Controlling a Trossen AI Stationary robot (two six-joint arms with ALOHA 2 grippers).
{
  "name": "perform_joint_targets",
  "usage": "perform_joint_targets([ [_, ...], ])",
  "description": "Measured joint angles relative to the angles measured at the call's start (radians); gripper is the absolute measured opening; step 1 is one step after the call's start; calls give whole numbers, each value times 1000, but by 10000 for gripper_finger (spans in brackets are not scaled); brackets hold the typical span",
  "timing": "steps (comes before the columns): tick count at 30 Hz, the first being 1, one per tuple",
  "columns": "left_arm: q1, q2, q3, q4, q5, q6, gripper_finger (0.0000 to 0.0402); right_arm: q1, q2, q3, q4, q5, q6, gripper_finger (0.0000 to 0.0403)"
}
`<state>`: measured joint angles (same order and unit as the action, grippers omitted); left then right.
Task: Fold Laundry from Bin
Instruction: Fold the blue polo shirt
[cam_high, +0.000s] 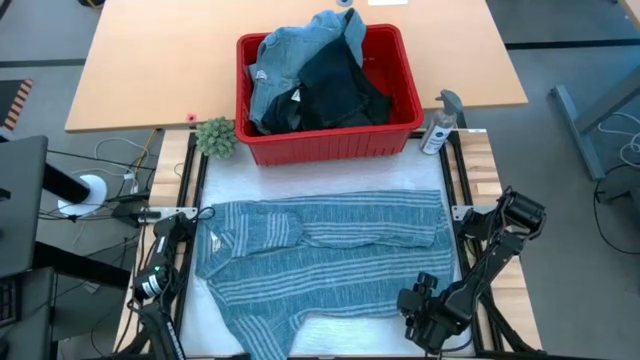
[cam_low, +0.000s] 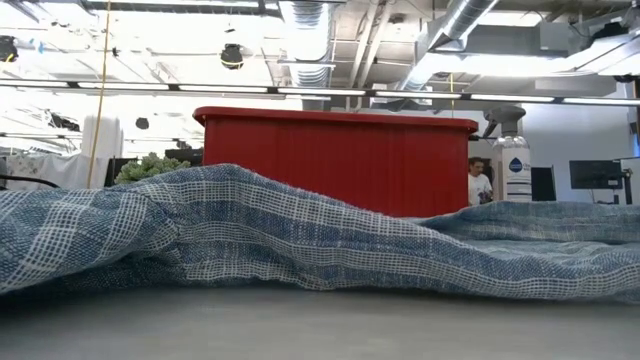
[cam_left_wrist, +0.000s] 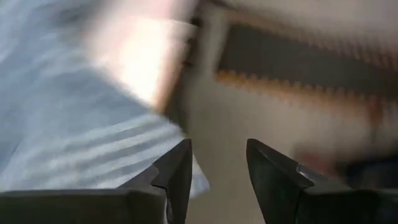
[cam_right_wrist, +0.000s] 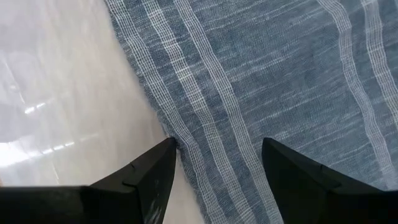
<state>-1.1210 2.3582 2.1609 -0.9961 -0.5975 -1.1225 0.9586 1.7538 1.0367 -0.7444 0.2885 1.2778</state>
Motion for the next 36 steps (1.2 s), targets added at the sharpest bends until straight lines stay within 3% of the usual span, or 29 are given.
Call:
perform_joint_targets([
  [3, -3, 0, -10, 85, 105, 370, 152, -13, 0, 0, 0, -9, -27, 265],
  [7, -5, 0, -29, 94, 141, 560, 169, -26, 0, 0, -2, -2, -30, 265],
  [13, 5, 1, -86, 92, 168, 664, 206, -35, 0, 0, -3, 3, -24, 265],
  [19, 21, 1, -155, 104, 172, 661, 241, -38, 0, 0, -3, 2, -21, 265],
  [36, 18, 1, -270, 139, 17, 834, 245, -36, 0, 0, -3, -22, -11, 265],
])
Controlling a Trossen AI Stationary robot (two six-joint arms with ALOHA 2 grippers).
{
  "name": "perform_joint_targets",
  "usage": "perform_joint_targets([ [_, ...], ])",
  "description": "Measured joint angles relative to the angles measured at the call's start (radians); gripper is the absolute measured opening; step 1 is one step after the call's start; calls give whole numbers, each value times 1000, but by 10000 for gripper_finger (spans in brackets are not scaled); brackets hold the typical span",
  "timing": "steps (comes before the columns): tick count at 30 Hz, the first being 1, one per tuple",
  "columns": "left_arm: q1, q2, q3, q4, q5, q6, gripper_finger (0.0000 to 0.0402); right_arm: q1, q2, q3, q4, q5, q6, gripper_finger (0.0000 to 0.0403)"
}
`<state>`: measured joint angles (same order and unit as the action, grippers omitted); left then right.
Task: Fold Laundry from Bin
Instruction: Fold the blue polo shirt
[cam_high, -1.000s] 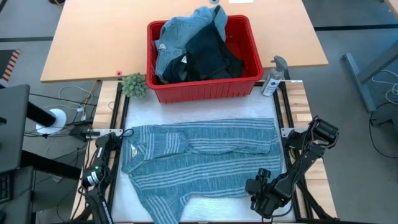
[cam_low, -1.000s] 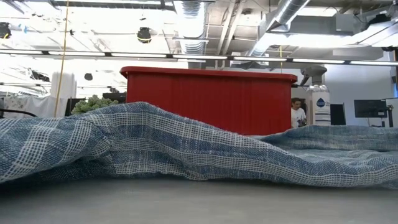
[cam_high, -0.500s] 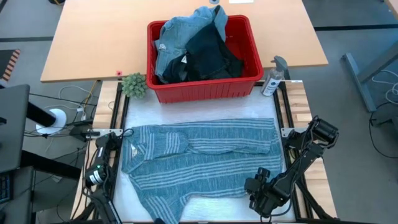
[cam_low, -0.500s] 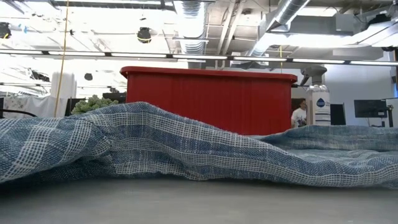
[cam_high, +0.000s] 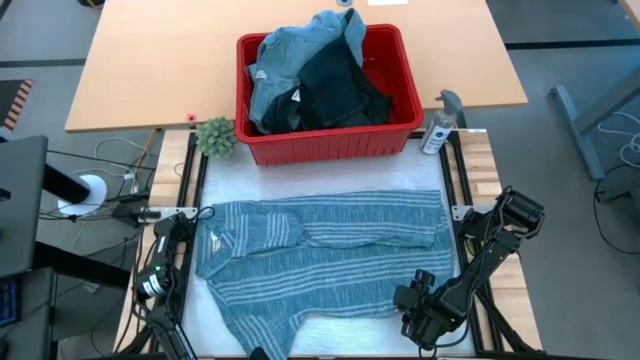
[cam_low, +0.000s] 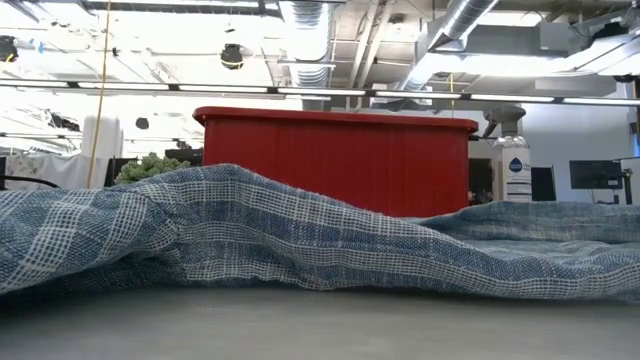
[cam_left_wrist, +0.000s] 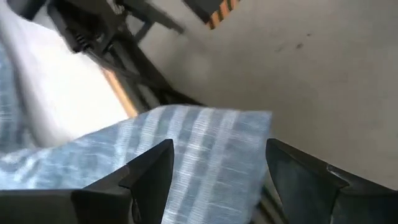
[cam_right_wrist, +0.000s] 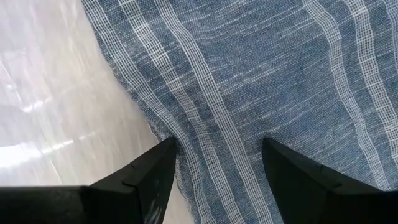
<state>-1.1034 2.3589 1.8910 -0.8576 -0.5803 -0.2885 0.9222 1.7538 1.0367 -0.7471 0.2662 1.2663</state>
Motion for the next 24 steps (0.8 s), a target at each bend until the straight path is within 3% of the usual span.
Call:
perform_joint_targets([
  [12, -8, -1, -29, 52, 52, 209, 245, 0, 0, 0, -3, 0, -21, 265],
  [19, -4, 8, -28, 101, 21, 230, 245, 0, 0, 0, -4, 0, -44, 265],
  [24, -3, 53, -29, 99, 18, 336, 245, 0, 0, 0, -3, 0, -44, 265],
])
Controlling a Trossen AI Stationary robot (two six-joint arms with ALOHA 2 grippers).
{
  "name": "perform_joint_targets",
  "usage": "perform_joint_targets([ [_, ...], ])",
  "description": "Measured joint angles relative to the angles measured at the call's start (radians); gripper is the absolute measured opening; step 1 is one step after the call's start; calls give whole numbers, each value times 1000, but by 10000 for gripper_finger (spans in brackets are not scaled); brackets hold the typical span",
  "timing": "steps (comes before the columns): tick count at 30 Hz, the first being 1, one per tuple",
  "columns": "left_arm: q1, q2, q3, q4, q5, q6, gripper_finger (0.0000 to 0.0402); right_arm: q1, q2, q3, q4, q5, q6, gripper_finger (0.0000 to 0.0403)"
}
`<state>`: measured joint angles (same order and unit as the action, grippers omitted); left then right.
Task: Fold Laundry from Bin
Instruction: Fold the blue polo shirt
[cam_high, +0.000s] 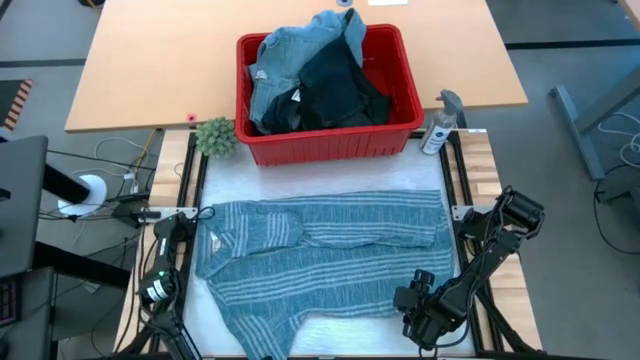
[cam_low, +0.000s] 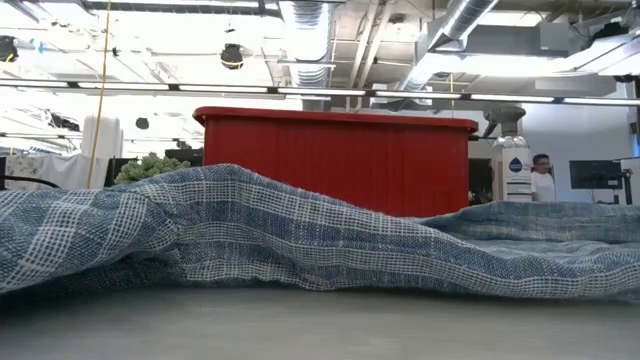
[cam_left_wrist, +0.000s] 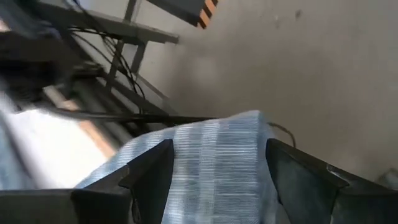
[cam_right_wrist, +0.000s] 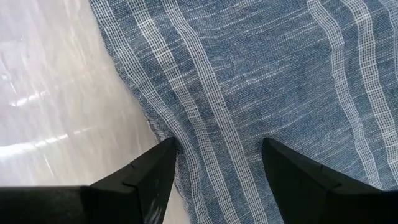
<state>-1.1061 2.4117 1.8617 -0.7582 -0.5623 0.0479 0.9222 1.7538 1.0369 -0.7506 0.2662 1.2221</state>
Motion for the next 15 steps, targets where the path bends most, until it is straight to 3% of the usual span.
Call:
perform_joint_targets([
  [4, -1, 11, 0, -20, -15, 42, 245, 0, 0, 0, 0, 0, 0, 265],
  [8, 13, 11, 12, -96, -39, -21, 228, 0, 0, 0, 2, -1, 0, 265],
  [11, 30, 9, 23, -146, -45, -101, 186, 0, 0, 0, 3, -2, 0, 265],
  [15, 51, 9, 41, -172, -37, -159, 100, 0, 0, 0, 5, -6, 12, 265],
])
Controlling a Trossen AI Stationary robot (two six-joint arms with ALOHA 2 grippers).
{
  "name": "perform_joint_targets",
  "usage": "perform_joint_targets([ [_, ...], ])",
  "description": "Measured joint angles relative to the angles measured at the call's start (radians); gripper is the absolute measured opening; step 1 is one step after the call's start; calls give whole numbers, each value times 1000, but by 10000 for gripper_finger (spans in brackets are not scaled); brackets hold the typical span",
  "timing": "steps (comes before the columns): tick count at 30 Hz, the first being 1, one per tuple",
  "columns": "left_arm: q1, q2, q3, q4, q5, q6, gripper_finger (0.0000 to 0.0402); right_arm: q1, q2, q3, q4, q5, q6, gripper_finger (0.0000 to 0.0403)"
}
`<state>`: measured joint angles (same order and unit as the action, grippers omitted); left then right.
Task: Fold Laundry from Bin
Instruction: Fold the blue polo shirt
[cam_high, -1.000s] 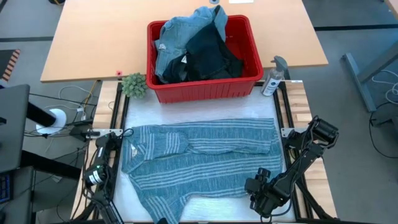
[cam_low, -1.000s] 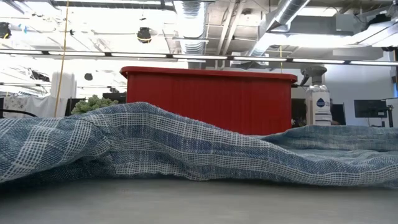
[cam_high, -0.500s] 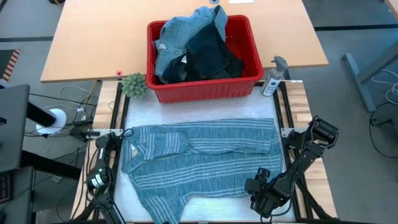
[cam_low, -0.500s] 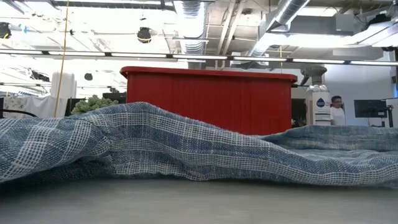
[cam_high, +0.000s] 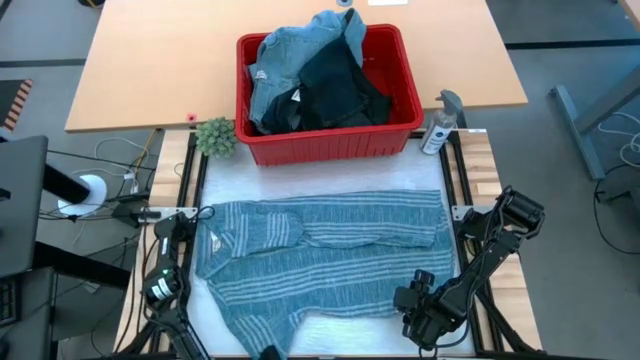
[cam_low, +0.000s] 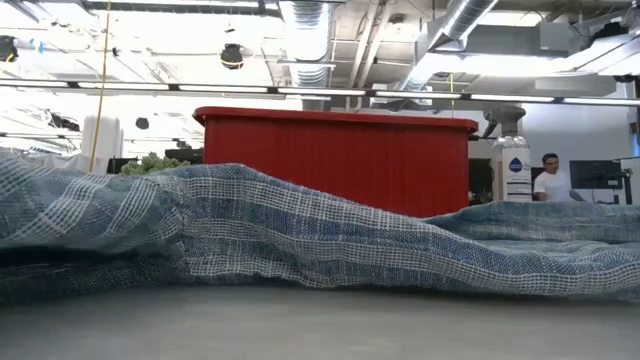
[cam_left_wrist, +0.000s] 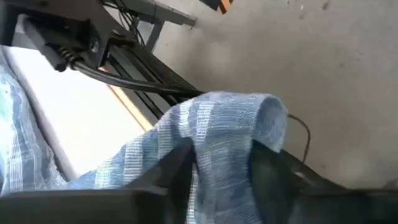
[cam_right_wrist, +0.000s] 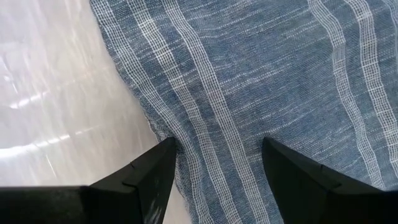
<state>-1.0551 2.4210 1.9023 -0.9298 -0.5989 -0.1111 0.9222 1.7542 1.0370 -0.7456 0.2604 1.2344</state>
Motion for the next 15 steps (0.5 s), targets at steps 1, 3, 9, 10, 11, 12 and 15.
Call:
perform_joint_targets([
  [1, 2, 0, 9, -9, 3, -10, 76, 0, 0, 0, 0, -1, 3, 265],
  [3, 8, 0, 37, -36, 17, -41, 28, 0, 0, 0, 3, -3, 7, 265],
  [9, 11, 3, 154, -111, 12, -169, 3, 0, -1, 1, 30, -3, 5, 265],
  [10, 11, 3, 172, -121, 10, -196, 2, 0, -3, 2, 35, -3, 0, 265],
  [11, 11, 3, 192, -143, 8, -225, 2, 1, -6, 3, 39, -2, -5, 265],
  [12, 11, 3, 206, -165, 8, -250, 3, 2, -7, 7, 42, -1, -11, 265],
  [15, 13, 3, 230, -188, 6, -313, 2, 9, -8, 22, 48, 9, -62, 265],
])
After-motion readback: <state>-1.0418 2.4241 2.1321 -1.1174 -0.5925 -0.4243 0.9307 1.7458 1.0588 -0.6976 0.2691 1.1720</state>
